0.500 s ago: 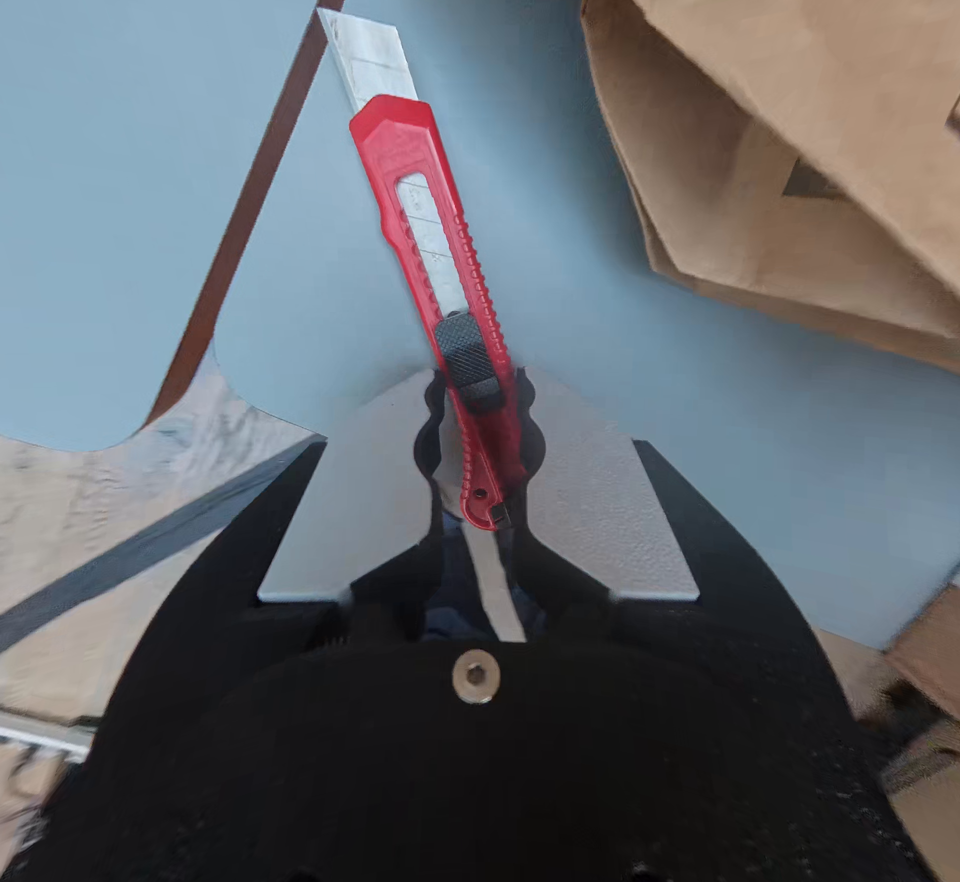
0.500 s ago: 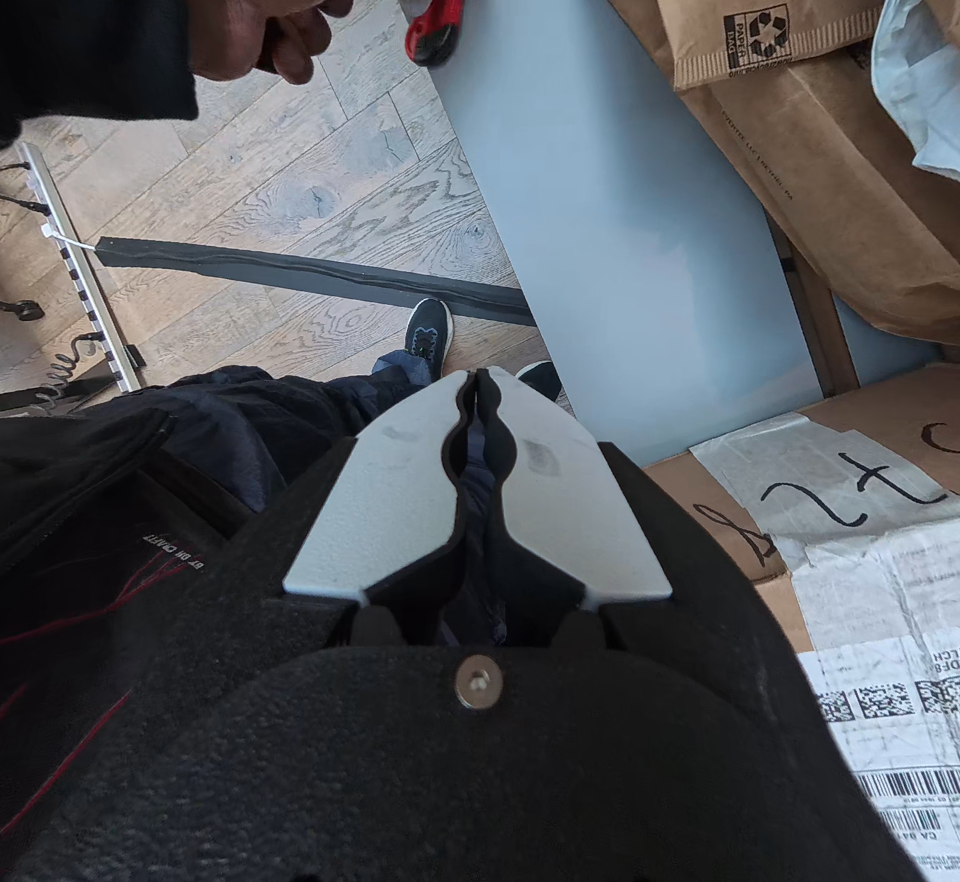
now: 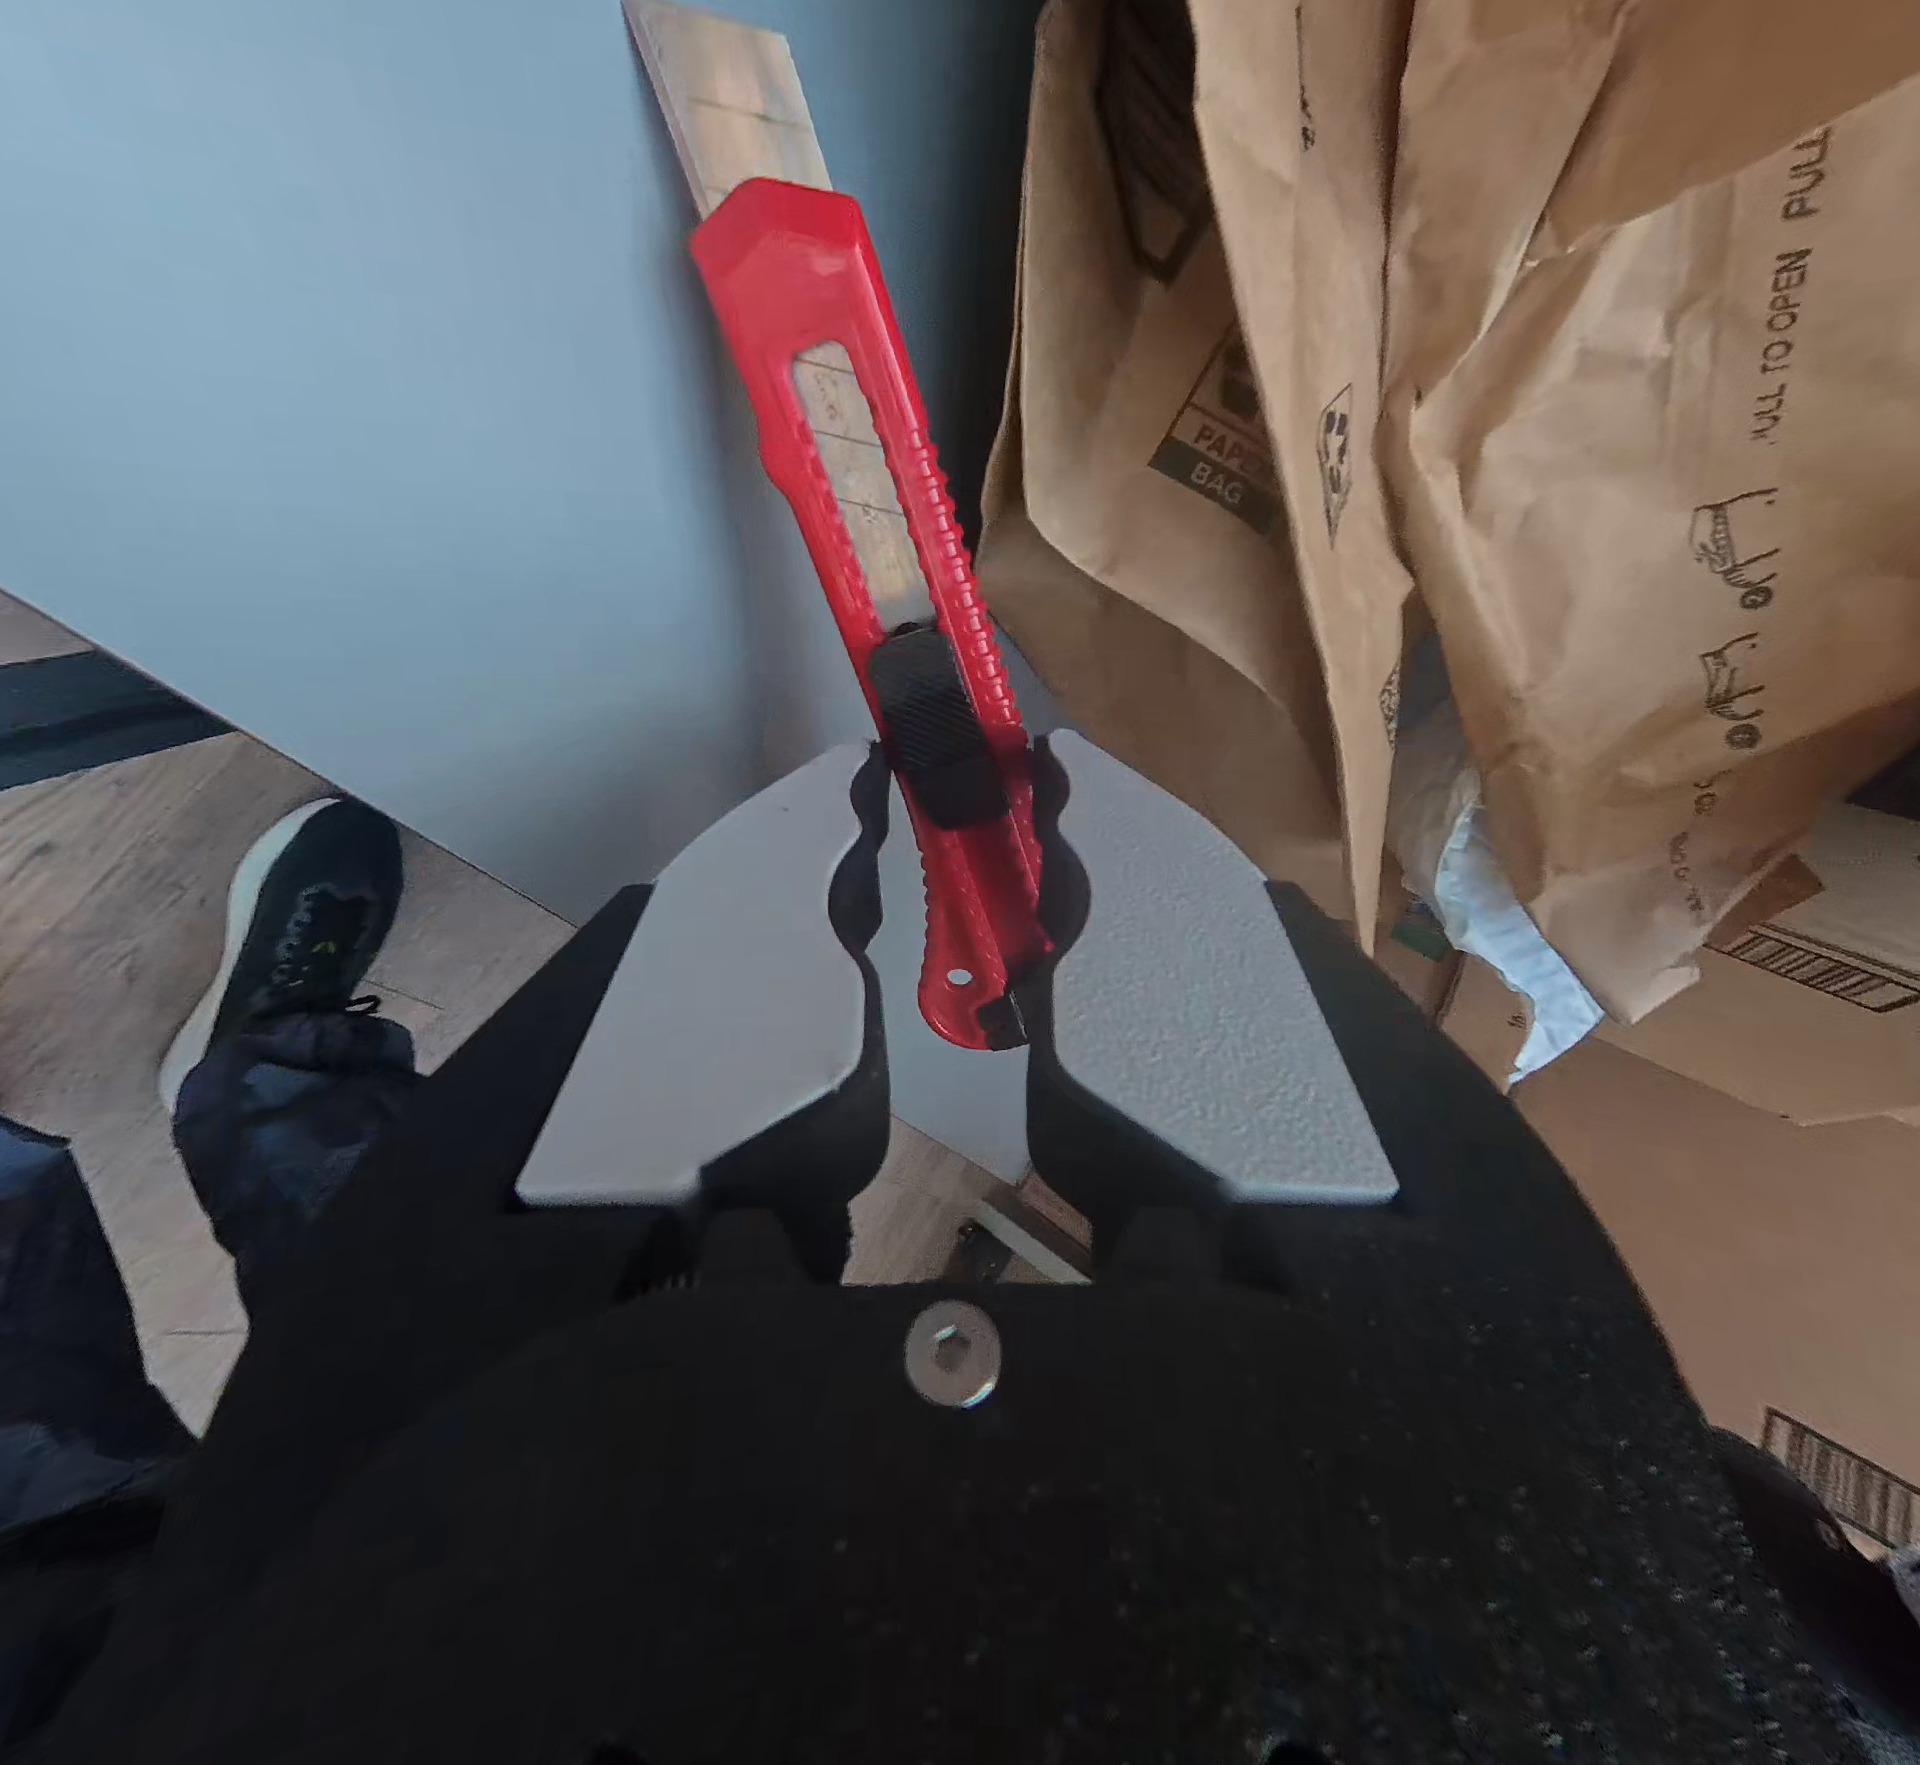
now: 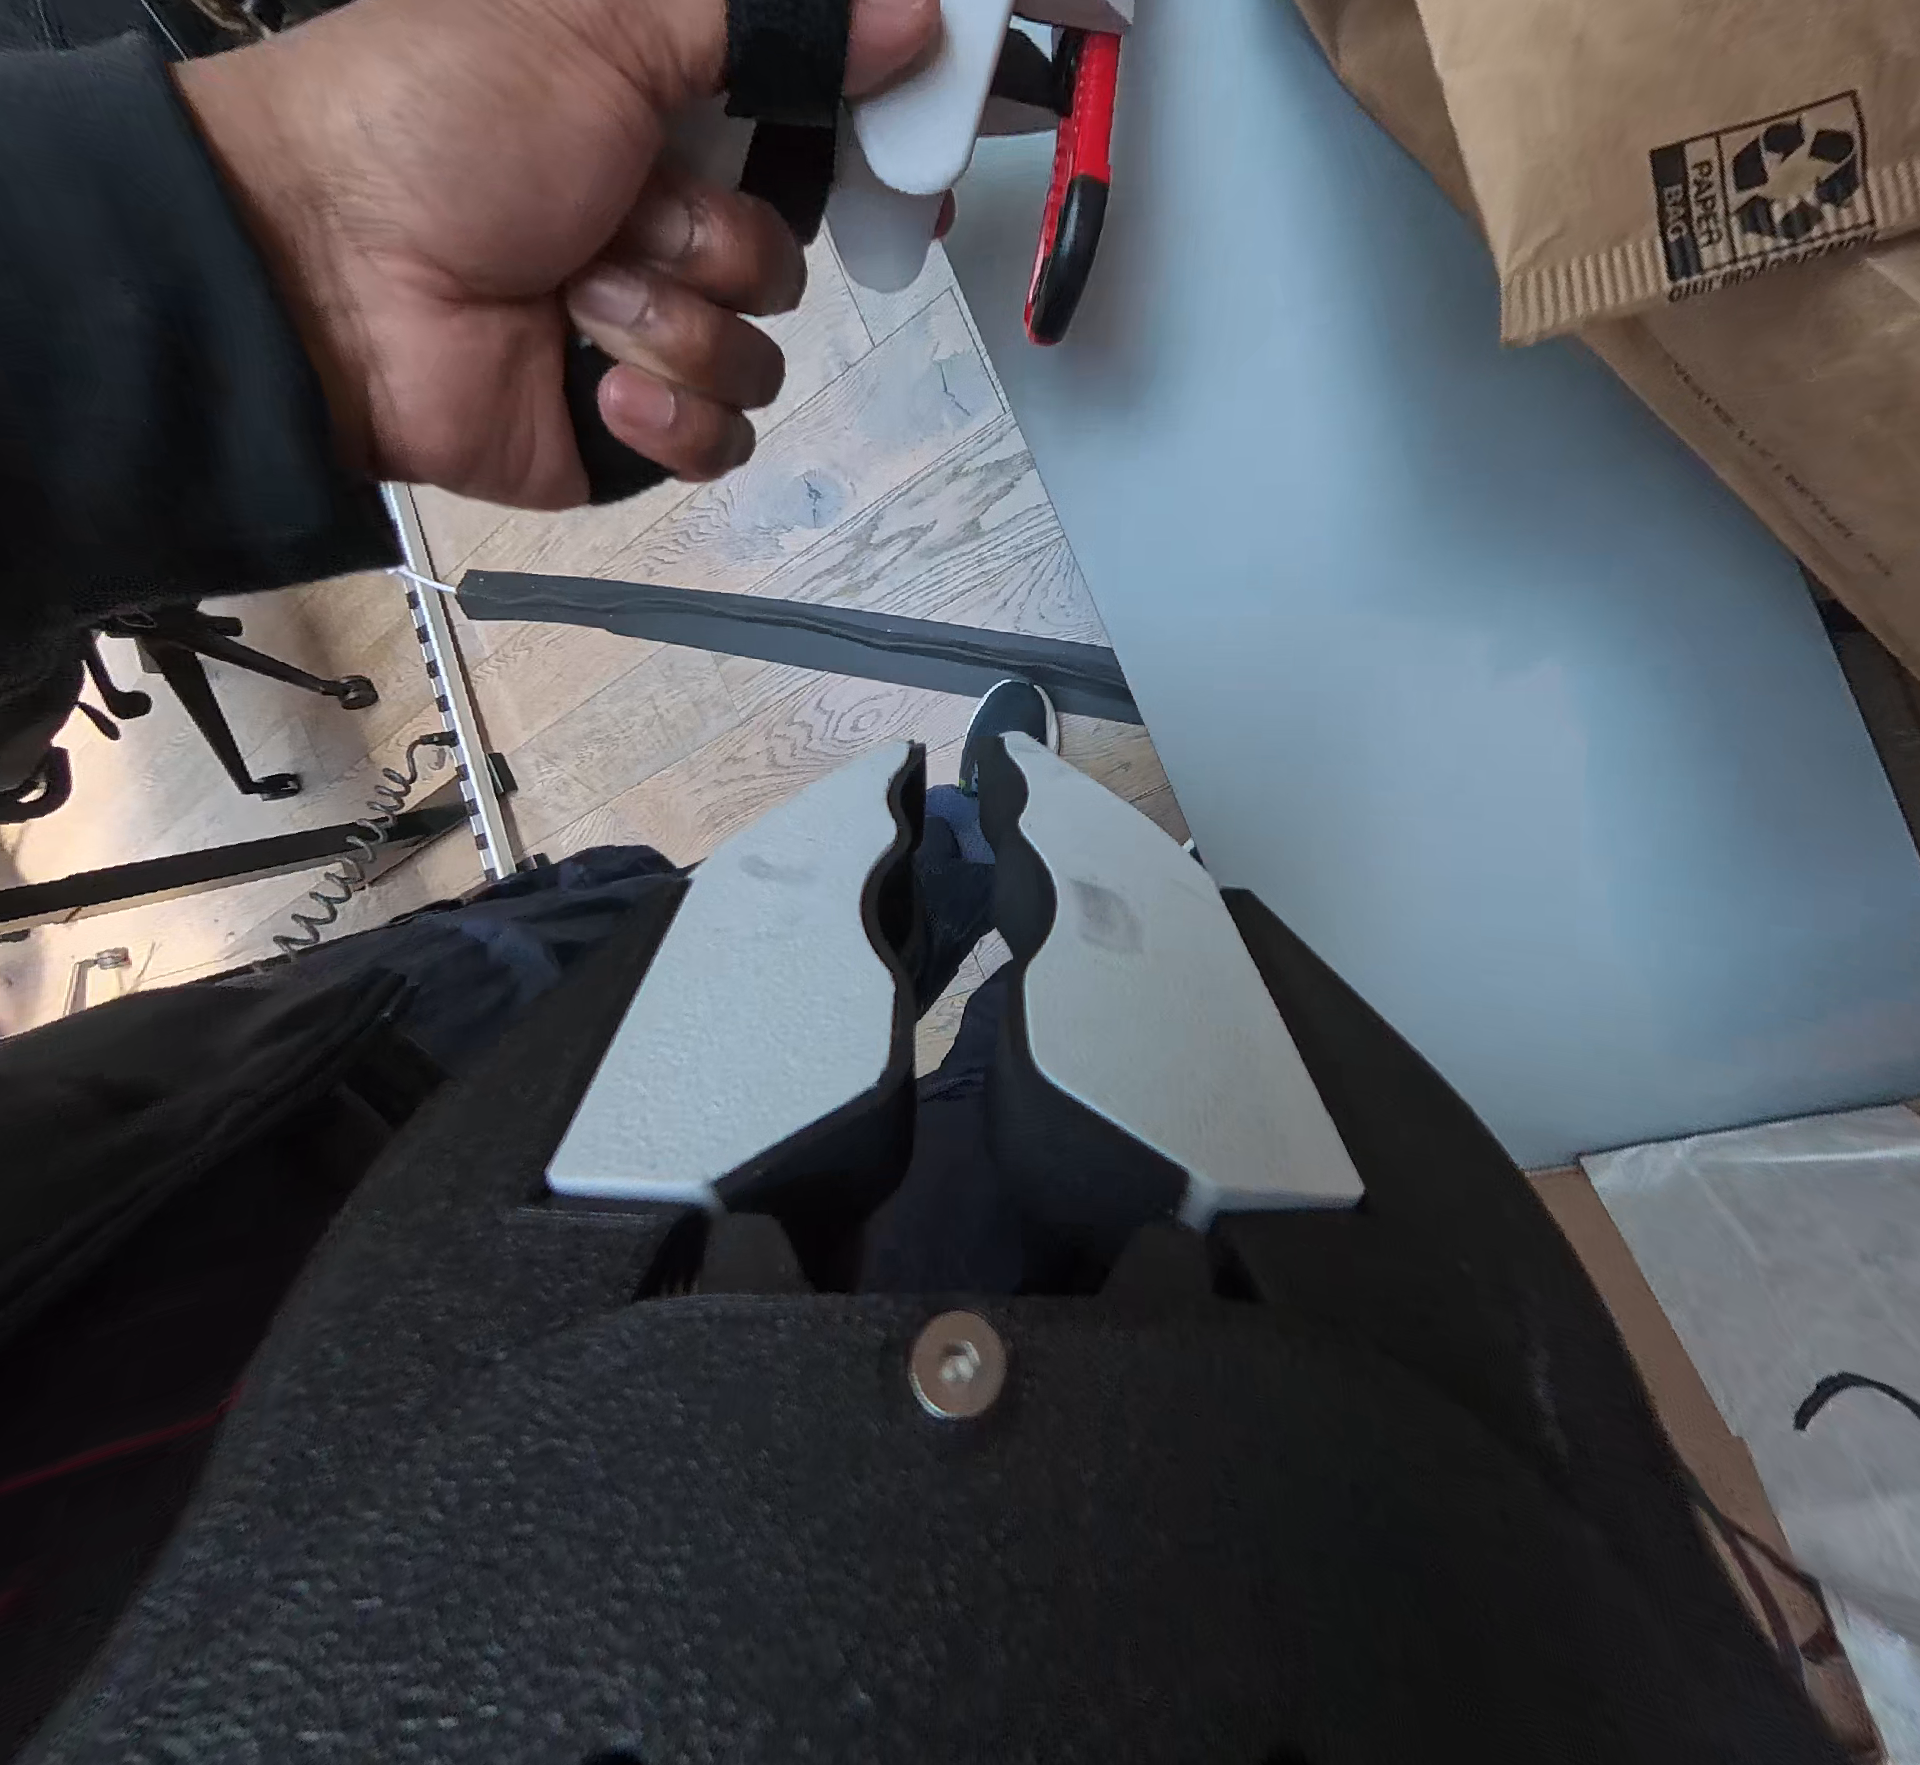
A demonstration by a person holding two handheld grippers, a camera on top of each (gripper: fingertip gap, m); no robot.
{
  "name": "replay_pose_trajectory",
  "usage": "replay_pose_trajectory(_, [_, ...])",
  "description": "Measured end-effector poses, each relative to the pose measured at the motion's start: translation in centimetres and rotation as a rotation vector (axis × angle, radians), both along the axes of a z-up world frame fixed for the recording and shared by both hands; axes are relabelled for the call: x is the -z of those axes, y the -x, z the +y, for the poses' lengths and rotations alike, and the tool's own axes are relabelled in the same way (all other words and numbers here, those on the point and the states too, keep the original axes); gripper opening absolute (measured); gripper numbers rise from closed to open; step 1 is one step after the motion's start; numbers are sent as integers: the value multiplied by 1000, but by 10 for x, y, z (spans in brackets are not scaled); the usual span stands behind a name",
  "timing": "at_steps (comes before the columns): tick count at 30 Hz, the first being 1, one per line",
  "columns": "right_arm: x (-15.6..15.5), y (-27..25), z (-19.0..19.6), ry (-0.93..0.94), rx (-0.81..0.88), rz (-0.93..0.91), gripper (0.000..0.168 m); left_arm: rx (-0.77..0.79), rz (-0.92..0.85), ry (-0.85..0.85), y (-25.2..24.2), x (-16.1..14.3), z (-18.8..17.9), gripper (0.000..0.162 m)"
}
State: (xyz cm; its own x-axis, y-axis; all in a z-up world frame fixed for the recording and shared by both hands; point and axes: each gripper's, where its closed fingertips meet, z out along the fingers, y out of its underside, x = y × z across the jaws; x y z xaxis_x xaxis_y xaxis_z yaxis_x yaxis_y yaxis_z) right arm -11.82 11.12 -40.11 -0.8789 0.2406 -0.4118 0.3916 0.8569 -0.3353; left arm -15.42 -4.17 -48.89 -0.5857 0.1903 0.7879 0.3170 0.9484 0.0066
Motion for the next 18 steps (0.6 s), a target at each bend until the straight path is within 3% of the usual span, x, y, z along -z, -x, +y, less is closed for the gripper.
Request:
replay_pose_trajectory(8, [24, 8, -34, 76, 92, -7, 18, -82, 131, -108, 3, -21, 28, 26])
replay_pose_trajectory(18, [31, 6, -54, 93, 96, -9, 28, -106, 202, -145, 3, -39, 47, 26])
